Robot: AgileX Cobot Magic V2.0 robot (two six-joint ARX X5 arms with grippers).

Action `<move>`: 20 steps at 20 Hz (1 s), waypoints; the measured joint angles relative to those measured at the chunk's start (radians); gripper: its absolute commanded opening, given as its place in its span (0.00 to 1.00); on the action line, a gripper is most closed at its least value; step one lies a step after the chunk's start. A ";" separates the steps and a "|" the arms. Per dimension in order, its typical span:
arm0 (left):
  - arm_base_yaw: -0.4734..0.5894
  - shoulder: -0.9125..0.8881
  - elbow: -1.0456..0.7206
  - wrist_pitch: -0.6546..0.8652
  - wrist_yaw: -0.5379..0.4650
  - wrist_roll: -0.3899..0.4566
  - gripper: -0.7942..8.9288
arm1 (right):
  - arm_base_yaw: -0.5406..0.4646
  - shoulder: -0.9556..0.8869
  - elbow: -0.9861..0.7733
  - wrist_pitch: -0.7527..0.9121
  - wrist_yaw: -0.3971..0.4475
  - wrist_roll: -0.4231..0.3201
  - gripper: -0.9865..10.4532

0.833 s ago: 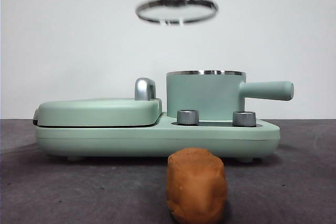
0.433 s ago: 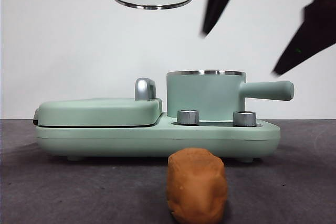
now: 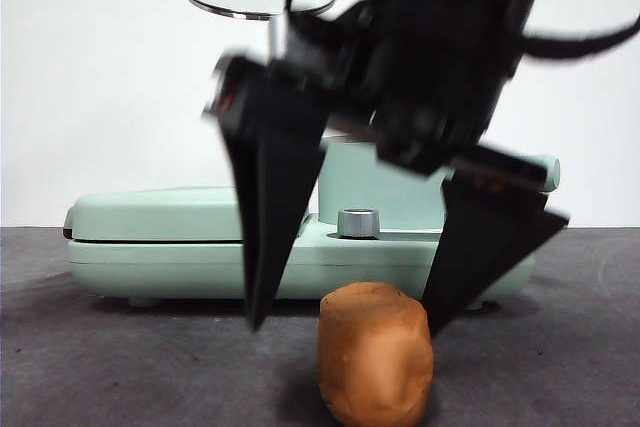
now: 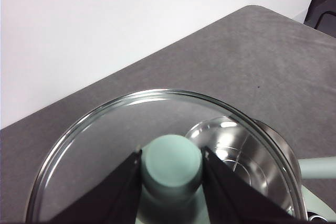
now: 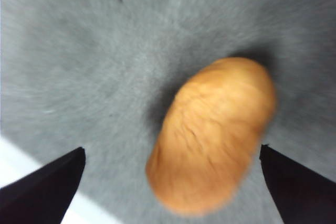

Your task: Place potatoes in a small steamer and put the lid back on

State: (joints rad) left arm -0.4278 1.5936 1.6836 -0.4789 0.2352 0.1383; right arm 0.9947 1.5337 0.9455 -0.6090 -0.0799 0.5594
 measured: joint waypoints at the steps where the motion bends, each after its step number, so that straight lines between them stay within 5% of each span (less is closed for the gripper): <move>1: 0.005 0.000 0.000 -0.001 0.000 0.000 0.19 | 0.000 0.027 0.000 0.010 0.003 0.000 0.56; 3: 0.011 0.000 0.000 -0.002 0.000 -0.005 0.19 | 0.000 0.069 0.000 0.022 0.024 0.003 0.56; 8: 0.018 0.000 0.000 -0.003 0.000 -0.019 0.19 | -0.001 0.085 0.000 0.054 0.029 0.007 0.19; 14: 0.035 0.000 0.000 -0.005 0.000 -0.019 0.19 | -0.040 0.082 0.097 -0.092 -0.003 -0.018 0.19; 20: 0.066 0.000 0.000 -0.014 0.000 -0.020 0.19 | -0.239 0.077 0.450 -0.328 -0.026 -0.185 0.19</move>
State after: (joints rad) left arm -0.3618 1.5936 1.6836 -0.4927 0.2348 0.1184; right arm 0.7559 1.6104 1.3952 -0.9375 -0.1059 0.3744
